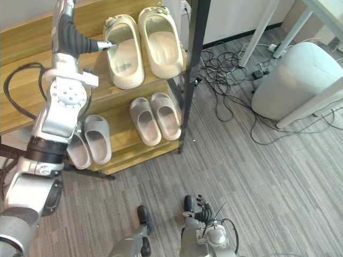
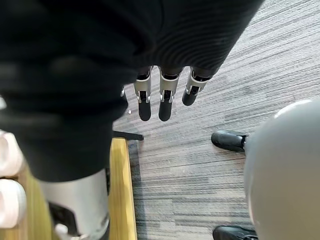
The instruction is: Organize the slippers on the shoe rack
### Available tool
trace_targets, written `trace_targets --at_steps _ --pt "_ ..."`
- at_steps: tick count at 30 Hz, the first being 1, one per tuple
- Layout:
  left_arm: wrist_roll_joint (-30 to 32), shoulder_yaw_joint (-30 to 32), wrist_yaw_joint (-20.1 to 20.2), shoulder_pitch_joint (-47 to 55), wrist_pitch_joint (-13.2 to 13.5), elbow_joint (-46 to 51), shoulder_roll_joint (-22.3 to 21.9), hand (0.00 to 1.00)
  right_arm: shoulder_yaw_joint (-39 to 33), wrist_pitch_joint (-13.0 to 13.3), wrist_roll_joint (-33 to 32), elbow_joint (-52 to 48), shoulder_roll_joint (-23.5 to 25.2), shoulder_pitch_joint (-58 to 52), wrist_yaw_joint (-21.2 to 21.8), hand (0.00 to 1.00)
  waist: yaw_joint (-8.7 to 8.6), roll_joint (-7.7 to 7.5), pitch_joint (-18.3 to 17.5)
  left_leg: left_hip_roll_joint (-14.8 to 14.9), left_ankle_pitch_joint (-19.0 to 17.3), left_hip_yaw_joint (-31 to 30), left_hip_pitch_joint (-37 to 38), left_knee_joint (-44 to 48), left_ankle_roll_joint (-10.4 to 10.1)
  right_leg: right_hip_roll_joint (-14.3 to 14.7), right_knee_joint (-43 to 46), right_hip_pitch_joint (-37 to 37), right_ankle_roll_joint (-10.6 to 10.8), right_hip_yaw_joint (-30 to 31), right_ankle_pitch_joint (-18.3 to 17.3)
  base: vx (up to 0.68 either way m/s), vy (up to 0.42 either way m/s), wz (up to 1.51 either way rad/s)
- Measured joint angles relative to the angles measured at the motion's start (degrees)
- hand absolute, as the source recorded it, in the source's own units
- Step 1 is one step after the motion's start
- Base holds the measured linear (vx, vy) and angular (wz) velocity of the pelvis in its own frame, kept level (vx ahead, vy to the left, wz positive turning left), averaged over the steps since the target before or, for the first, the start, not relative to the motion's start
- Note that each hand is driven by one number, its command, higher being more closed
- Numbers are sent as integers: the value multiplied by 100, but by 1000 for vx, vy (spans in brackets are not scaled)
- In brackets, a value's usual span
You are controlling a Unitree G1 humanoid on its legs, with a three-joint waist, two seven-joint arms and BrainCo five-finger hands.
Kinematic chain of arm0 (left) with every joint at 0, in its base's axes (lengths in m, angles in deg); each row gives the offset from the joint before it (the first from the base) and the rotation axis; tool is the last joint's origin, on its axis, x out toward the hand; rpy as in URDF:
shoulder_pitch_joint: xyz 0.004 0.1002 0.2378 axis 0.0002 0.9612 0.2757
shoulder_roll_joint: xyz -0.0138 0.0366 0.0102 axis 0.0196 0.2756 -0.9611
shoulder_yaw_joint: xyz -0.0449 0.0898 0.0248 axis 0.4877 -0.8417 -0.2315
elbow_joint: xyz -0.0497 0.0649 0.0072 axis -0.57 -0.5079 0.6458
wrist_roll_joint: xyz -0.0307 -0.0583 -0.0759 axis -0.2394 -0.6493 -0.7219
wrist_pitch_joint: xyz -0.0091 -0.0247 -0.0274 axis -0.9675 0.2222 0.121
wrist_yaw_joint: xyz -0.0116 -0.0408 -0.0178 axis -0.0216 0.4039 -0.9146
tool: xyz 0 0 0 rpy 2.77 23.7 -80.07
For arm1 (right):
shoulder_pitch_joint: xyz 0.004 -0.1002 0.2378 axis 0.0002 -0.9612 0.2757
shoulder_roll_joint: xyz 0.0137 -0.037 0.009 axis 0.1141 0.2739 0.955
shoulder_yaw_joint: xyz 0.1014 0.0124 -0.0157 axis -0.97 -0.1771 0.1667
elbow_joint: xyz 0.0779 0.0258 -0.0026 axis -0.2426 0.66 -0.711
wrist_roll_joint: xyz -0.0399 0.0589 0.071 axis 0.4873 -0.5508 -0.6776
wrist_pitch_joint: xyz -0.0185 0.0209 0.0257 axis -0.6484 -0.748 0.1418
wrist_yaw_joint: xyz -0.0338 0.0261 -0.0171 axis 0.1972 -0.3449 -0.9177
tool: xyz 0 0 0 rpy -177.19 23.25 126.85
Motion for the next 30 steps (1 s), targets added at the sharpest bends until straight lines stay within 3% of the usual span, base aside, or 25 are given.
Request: trace_targets --at_steps 2,4,8,11,16,30 --pt "-434 82 0 520 80 150 -247 0 -6 -19 2 0 -14 -61 68 0 4 25 -34 11 -2 -77 70 2 -2 5 0 110 13 -94 -9 32 54 16" --pt "-1272 48 179 1121 203 196 -447 0 -8 -40 9 -2 -45 -114 134 0 43 -13 -118 19 -24 -88 164 1 -31 10 -1 213 12 -103 -64 15 55 5" --pt "-2551 -165 563 1430 335 192 -546 0 -59 -116 203 -3 -68 -128 195 0 109 -23 -136 17 -73 -111 205 -1 -36 9 -2 286 20 -130 -112 -19 46 6" --pt "-3074 -402 762 1677 338 184 -573 0 -42 -159 236 -3 -65 -150 209 0 128 -18 -208 16 -77 -111 226 -13 -30 8 -3 310 30 -139 -127 -24 41 2" --pt "-3453 -701 901 1772 365 151 -671 0 -39 -168 253 -3 -68 -161 207 0 129 -17 -249 21 -81 -145 232 -26 -24 9 -11 362 32 -232 -152 -9 44 7" --pt "-3445 -1286 980 1208 439 -334 -870 0 -38 -219 439 -16 -123 -179 192 0 117 -39 -283 51 -91 -212 276 3 -8 1 -6 425 51 -292 -157 7 35 2"
